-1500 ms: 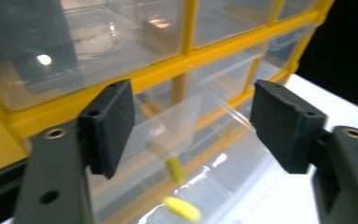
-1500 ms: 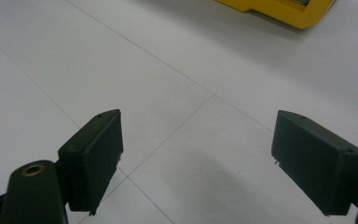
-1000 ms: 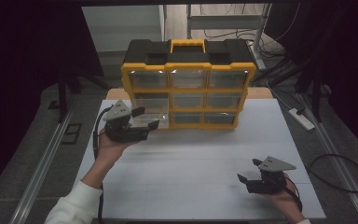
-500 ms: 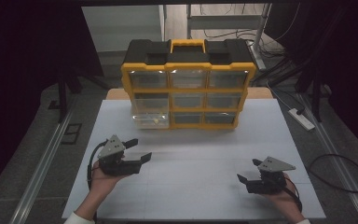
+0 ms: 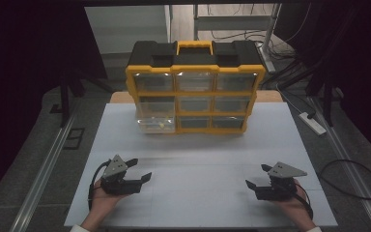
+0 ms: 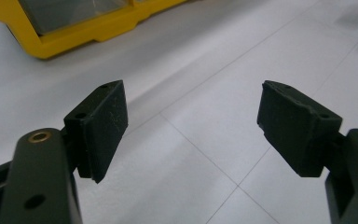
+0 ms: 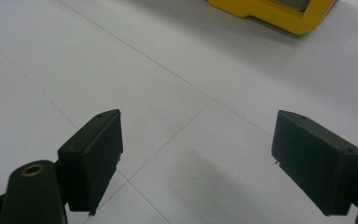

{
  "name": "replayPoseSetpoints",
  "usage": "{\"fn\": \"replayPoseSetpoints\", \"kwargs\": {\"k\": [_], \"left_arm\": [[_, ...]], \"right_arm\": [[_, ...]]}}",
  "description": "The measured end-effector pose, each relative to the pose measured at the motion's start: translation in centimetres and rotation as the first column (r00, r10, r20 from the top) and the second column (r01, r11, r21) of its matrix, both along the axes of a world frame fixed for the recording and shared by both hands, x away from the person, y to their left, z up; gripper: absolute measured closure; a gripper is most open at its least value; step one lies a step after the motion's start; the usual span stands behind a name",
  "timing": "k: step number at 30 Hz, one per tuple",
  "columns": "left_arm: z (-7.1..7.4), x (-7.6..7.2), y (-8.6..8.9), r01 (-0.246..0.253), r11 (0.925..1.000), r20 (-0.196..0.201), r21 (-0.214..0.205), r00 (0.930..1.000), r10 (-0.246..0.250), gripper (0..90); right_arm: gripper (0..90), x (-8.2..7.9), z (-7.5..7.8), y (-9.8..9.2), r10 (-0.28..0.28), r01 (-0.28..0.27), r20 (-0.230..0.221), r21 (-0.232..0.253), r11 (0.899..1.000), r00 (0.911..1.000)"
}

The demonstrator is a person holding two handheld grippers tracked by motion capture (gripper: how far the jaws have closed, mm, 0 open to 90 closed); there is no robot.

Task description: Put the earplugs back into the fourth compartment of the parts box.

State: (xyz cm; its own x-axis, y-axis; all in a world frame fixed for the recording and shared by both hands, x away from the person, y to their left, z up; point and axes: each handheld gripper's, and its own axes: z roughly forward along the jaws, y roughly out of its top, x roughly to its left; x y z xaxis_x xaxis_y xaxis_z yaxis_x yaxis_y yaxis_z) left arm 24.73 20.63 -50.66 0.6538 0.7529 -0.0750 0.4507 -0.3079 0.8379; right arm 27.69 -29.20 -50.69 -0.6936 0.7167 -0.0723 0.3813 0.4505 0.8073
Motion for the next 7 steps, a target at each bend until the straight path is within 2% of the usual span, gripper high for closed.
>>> {"fn": "replayPoseSetpoints", "kwargs": {"k": [7], "left_arm": [[-0.17,-0.06,-0.13,0.004,1.0000,-0.010,-0.004,0.9999,-0.004,23.5]], "right_arm": [[17.3,-0.12,0.12,-0.16,-0.003,0.003,0.012,0.011,1.000,0.9999]]}}
